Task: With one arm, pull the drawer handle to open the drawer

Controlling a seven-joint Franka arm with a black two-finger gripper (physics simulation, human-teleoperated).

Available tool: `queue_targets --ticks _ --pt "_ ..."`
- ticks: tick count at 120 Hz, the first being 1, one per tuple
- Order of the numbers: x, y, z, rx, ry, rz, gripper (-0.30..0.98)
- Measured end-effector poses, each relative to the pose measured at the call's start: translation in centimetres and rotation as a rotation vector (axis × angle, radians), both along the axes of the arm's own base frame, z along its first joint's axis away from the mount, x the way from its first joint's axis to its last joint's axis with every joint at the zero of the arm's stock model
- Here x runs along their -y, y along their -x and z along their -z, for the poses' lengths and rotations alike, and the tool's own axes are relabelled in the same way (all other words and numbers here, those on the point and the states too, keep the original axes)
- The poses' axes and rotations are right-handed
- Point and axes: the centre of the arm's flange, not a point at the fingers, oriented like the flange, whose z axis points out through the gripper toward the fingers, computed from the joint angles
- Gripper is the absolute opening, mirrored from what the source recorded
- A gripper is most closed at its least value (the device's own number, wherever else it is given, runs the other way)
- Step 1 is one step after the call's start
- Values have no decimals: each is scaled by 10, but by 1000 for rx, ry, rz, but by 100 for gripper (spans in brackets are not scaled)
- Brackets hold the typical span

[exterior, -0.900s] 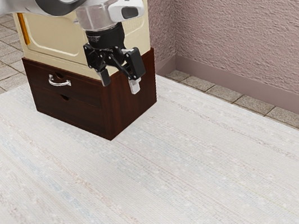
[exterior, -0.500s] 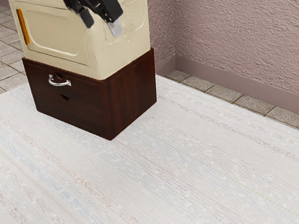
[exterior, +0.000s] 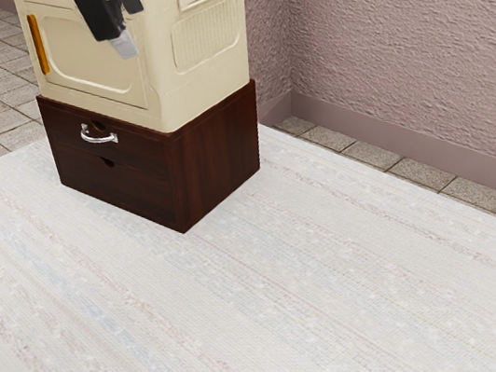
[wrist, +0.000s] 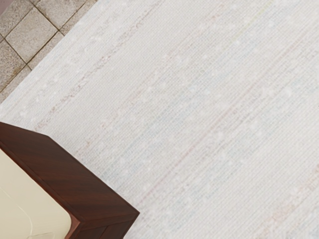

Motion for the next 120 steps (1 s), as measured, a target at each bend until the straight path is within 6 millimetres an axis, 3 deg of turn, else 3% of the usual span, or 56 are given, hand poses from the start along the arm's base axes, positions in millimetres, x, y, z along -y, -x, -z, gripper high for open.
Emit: queue_targets --ticks 7,17,29,40,53,68,75,88,95,107,120 --pt "-4 -20 20 -28 -13 78 68" --pt "-14 -35 36 -50 -39 159 68" --pt "-32 -41 47 -59 -66 220 68" --pt "-31 -50 67 -91 -72 300 68" --pt "-11 -21 91 -109 -96 384 68" --pt "10 -9 113 -70 -106 475 66" --pt "-9 -8 118 -46 -105 467 63" --pt "-77 -16 136 -13 -94 396 59" --pt "-101 -27 153 -7 -96 378 57" --pt "-116 -38 171 27 -124 382 51" --pt "-114 -35 188 73 -167 398 45"
